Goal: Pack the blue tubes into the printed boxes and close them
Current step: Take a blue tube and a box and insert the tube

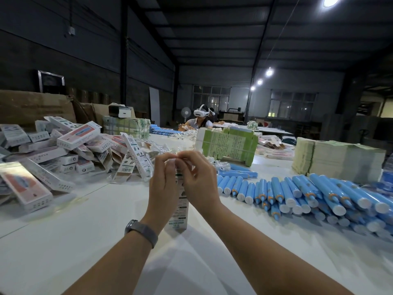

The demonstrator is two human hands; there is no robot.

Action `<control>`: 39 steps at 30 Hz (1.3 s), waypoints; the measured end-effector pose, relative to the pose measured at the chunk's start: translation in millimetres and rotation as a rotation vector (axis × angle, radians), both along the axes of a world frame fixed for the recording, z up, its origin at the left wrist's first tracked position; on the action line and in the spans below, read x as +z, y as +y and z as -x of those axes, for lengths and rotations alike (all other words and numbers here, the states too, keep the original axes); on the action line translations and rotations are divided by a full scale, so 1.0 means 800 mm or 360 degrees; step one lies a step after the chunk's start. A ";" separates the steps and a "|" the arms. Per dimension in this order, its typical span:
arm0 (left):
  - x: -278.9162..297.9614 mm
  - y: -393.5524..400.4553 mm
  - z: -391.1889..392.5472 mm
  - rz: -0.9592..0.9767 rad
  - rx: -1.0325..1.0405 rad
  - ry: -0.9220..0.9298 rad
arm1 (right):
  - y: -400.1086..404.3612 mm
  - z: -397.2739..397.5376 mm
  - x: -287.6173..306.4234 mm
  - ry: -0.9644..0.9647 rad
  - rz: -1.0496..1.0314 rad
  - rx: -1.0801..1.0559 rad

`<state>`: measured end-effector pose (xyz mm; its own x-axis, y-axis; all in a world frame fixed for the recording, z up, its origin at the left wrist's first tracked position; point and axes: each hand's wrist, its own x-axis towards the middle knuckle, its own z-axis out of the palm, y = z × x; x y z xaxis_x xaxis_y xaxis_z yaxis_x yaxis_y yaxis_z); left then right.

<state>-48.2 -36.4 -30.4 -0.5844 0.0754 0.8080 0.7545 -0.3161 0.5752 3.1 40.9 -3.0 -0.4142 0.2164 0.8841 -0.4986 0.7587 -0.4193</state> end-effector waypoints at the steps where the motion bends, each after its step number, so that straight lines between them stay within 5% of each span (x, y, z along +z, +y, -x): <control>1: 0.000 0.000 -0.001 -0.0001 -0.0011 0.0003 | 0.000 0.000 -0.001 0.0003 0.0006 -0.0004; 28: -0.011 -0.001 -0.003 0.0105 0.0038 -0.0066 | -0.012 -0.001 0.023 -0.0208 0.0011 -0.0099; 39: -0.011 -0.003 -0.002 0.0191 0.0118 0.0006 | 0.010 -0.010 0.062 -0.0586 -0.0141 -0.0024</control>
<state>-46.3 -39.1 -39.3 -0.5888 0.1285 0.7980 0.7754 -0.1887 0.6026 11.1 48.7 46.6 -0.7050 0.1543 0.6922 -0.3154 0.8060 -0.5009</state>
